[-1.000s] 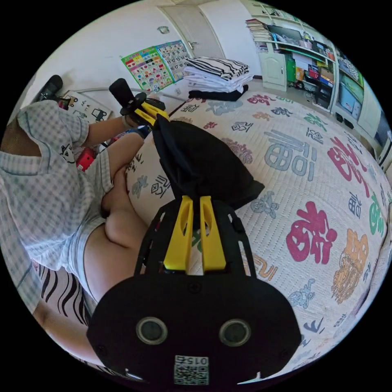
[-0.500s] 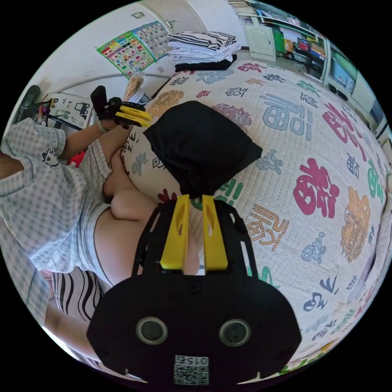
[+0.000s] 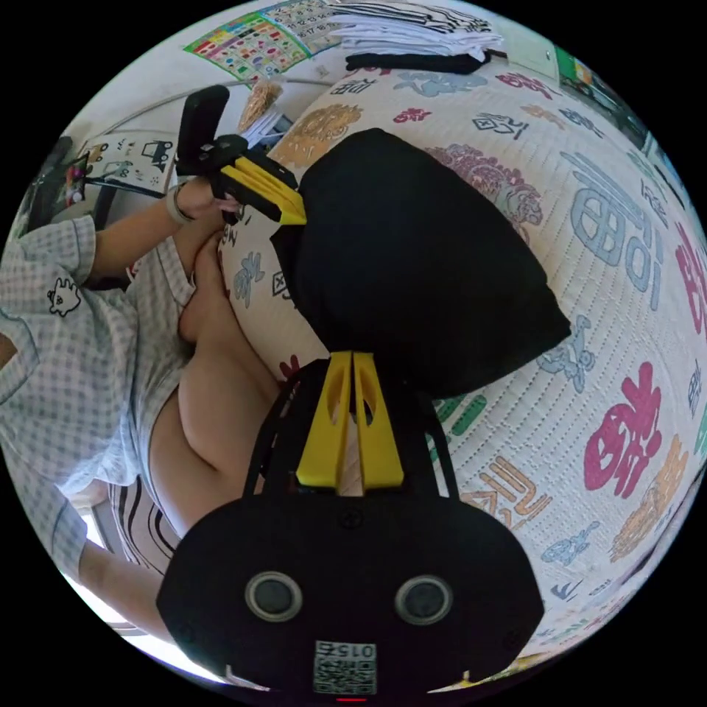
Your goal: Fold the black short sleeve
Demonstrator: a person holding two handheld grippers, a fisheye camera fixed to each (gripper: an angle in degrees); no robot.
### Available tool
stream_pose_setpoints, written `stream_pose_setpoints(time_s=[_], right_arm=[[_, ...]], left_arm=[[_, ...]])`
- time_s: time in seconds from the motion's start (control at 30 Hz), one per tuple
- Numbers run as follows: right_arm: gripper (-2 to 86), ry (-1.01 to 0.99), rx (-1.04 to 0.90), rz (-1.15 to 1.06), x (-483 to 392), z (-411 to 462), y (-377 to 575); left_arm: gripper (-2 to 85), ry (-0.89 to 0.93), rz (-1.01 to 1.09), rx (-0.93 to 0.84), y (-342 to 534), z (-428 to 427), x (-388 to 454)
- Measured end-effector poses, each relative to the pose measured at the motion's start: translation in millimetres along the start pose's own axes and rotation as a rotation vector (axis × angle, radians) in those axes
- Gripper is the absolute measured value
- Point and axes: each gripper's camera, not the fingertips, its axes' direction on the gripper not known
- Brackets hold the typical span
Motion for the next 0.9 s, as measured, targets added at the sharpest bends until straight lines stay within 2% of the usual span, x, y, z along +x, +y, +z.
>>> stream_pose_setpoints(time_s=[0.1, 0.2, 0.23, 0.3, 0.37, 0.57, 0.73, 0.83, 0.9], right_arm=[[0.3, -0.149, 0.116, 0.086, 22.4, -15.0, 16.1], [5.0, -0.223, 0.259, 0.234, 54.5, -30.1, 40.8], [7.4, -0.262, 0.309, 0.285, 67.8, -32.5, 48.1], [10.0, -0.364, 0.372, 0.330, 85.4, -30.4, 51.3], [11.6, -0.492, 0.391, 0.344, 101.2, -19.1, 38.0], [13.0, -0.533, 0.308, 0.289, 106.9, -14.0, -3.3], [15.1, -0.391, 0.287, 0.355, 105.2, -27.1, 0.7], [14.1, -0.503, 0.363, 0.398, 112.7, -10.1, -13.5], [12.1, -0.489, 0.317, 0.408, 109.9, 1.5, -36.8]], left_arm=[[0.5, 0.077, -0.080, 0.066, 6.6, -25.6, -20.9], [7.4, 0.171, -0.208, 0.187, 23.1, -59.0, -59.0], [12.8, 0.195, -0.288, 0.210, 29.1, -67.2, -77.7], [14.6, 0.241, -0.337, 0.221, 32.3, -72.9, -98.3], [17.1, 0.361, -0.361, 0.243, 25.4, -69.9, -114.8], [18.9, 0.462, -0.313, 0.222, -16.6, -64.3, -121.3], [16.8, 0.436, -0.297, 0.175, -31.9, -71.5, -124.7], [15.4, 0.494, -0.327, 0.201, -31.4, -75.7, -133.4], [14.6, 0.512, -0.344, 0.213, -31.9, -79.2, -135.1]])
